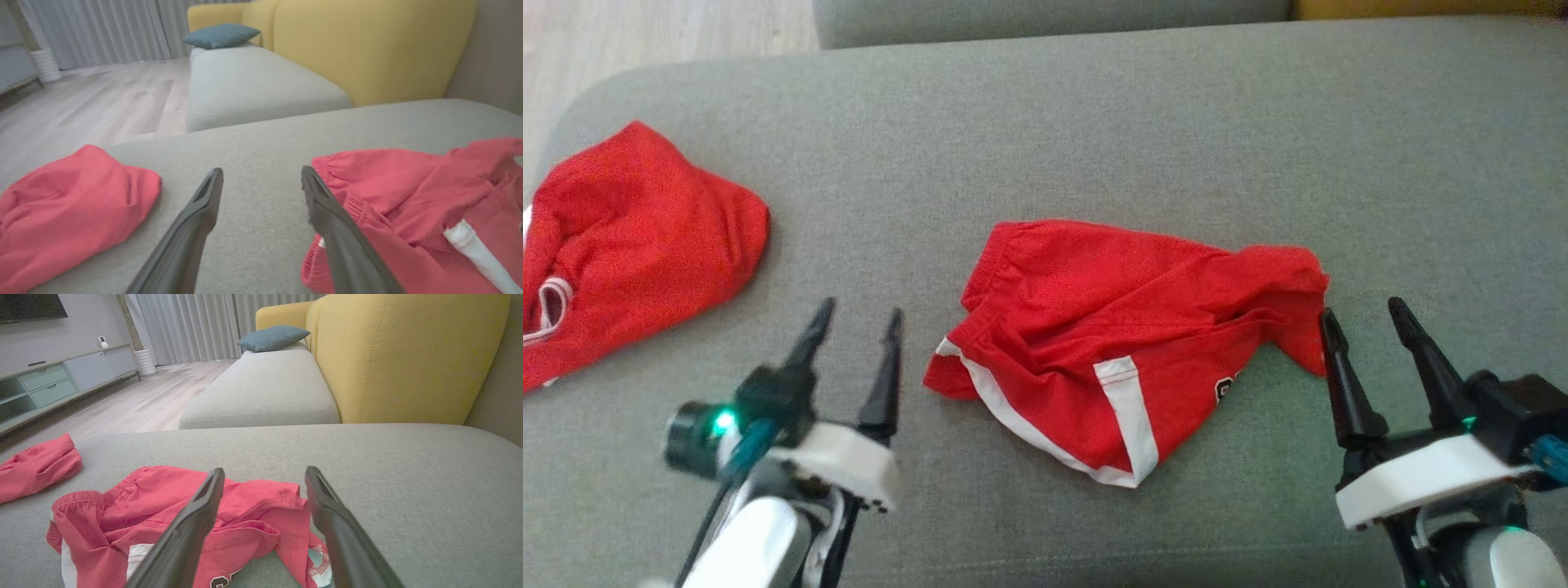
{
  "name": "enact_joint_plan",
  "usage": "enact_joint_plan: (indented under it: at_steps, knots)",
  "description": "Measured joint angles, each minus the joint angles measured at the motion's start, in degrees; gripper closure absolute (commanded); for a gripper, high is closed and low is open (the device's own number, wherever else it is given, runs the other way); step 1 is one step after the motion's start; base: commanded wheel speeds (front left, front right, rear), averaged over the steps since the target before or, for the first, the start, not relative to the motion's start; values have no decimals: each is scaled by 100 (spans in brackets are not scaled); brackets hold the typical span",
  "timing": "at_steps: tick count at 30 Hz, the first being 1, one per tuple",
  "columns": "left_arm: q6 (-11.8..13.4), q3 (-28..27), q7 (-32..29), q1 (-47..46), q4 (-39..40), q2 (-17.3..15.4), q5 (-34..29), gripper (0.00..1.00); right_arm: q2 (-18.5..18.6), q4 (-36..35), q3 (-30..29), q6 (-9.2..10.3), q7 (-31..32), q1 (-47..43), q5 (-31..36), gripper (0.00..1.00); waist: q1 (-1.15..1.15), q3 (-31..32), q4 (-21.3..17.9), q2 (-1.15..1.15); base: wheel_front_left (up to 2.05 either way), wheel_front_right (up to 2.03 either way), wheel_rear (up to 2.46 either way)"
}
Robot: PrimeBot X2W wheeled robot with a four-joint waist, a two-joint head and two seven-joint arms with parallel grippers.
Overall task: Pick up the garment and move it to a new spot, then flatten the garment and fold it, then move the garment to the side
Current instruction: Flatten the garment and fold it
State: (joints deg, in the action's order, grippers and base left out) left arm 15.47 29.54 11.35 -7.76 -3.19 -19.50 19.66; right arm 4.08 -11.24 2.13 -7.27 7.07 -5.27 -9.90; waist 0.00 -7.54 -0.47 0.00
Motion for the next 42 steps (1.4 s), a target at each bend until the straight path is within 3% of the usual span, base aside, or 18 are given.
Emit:
enact_joint_plan:
  at_steps: [8, 16, 17, 18, 24, 33, 42]
  knots:
    - [-732, 491, -1160, -460, -826, 87, 449, 0, 4, 97, 131, 1, 0, 121, -20, 0, 0, -254, -101, 0, 0, 0, 0]
    - [-1138, 568, -1432, -838, -989, 86, 637, 0, 9, 238, 183, 1, -8, 268, -30, 0, 0, -488, -206, 0, 0, 0, 0]
    - [-1174, 581, -1430, -906, -999, 86, 638, 57, 12, 258, 226, 0, -7, 277, -41, 0, 0, -506, -214, 0, 0, 0, 0]
    - [-1202, 590, -1434, -949, -1012, 86, 643, 100, 24, 282, 299, 1, 3, 283, -63, 0, 0, -519, -223, 0, 0, 0, 0]
    - [-1246, 648, -1429, -966, -1043, 85, 679, 100, 264, 443, 948, 0, 443, 516, -86, 0, 0, -585, -267, 0, 0, 0, 0]
    - [-1245, 680, -1311, -1045, -1014, 154, 678, 100, 539, 876, 2404, 0, 1737, 1294, -221, 0, 0, -698, -111, 0, 0, 0, 0]
    - [-1244, 723, -1182, -1195, -1024, 267, 677, 100, 666, 1277, 3114, 0, 2497, 1848, -67, 0, 0, -851, 83, 0, 0, 0, 0]
